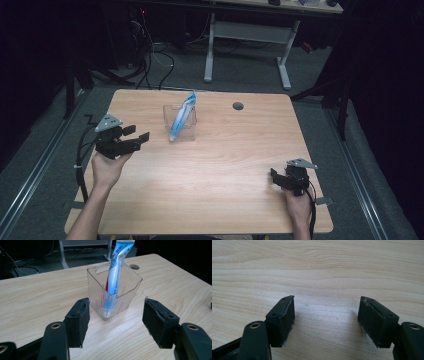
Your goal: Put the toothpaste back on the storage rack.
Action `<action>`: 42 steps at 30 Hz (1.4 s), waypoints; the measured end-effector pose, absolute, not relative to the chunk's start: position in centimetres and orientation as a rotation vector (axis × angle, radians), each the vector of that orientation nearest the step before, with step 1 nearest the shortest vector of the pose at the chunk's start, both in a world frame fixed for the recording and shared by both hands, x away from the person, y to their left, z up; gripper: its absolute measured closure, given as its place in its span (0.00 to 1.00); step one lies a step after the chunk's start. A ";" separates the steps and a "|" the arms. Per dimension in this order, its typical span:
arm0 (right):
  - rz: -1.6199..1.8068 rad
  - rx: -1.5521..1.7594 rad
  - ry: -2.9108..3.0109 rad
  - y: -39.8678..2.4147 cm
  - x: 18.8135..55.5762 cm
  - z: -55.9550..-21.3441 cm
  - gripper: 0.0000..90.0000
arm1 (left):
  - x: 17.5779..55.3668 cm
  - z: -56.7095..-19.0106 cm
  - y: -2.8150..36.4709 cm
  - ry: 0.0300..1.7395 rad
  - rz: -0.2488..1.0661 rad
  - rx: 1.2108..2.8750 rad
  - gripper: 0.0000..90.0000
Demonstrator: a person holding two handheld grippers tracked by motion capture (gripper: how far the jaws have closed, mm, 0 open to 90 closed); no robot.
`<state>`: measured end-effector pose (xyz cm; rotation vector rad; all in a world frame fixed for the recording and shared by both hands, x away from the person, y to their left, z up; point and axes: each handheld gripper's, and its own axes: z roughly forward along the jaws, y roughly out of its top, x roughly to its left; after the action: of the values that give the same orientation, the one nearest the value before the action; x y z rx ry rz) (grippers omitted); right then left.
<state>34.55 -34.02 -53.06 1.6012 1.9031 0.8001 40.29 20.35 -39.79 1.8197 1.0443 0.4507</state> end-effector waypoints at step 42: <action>0.799 1.600 1.904 -34.0 34.6 -53.1 0.33 | 39.0 -43.3 21.1 1.097 0.396 1.842 0.43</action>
<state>34.55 -34.03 -53.06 1.5998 1.9044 0.7993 39.03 21.14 -43.26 1.8415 1.0967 0.3960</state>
